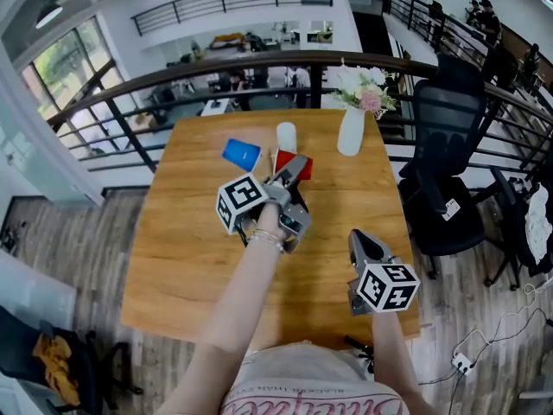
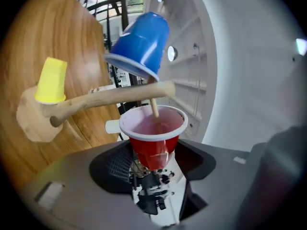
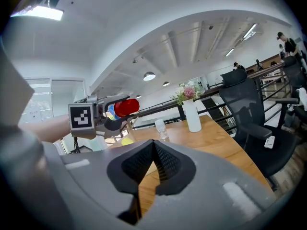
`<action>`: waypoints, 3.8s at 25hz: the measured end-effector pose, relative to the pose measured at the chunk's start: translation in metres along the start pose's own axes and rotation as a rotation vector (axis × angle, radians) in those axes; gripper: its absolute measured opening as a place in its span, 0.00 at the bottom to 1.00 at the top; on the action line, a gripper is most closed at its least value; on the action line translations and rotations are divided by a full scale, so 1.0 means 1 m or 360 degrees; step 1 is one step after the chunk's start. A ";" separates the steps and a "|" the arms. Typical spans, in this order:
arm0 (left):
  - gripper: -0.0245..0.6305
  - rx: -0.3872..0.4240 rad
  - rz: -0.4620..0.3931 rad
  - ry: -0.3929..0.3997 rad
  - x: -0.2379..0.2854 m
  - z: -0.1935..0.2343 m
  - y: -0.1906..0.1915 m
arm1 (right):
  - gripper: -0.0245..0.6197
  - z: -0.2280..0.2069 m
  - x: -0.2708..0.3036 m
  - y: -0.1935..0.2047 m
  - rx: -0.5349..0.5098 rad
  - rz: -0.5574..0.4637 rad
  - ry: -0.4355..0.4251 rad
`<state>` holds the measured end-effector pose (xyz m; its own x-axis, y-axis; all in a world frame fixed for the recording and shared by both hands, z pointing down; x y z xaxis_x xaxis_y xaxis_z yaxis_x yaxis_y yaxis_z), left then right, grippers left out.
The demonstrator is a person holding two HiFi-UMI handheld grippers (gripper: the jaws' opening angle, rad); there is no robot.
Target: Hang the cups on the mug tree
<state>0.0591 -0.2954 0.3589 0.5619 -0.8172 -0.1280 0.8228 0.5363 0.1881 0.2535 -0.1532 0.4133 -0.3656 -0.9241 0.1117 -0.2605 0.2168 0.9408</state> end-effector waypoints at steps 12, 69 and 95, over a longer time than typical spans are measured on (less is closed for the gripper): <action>0.48 -0.0549 -0.0090 -0.0016 -0.012 0.019 -0.005 | 0.04 0.004 -0.010 -0.001 -0.0030 -0.0002 0.0018; 0.06 0.2668 -0.0544 -0.0053 -0.253 -0.113 -0.065 | 0.04 0.185 -0.054 -0.086 -0.0822 -0.0511 -0.0055; 0.06 0.2651 -0.0630 -0.0094 -0.266 -0.136 -0.037 | 0.04 0.155 -0.087 -0.107 -0.0888 -0.0555 -0.0014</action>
<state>-0.1094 -0.0692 0.2534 0.3264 -0.8625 -0.3867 -0.0915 -0.4360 0.8953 0.1745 -0.0471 0.2533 -0.3516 -0.9073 -0.2304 0.1363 -0.2931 0.9463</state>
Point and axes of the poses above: the fingertips, and each gripper's own axes: x forward along the fingers, z to its left, y out of its underside, the point moved 7 cm from there along -x, backward along the fingers, and after that the axes turned 7 degrees about -z, right-handed, at the moved point
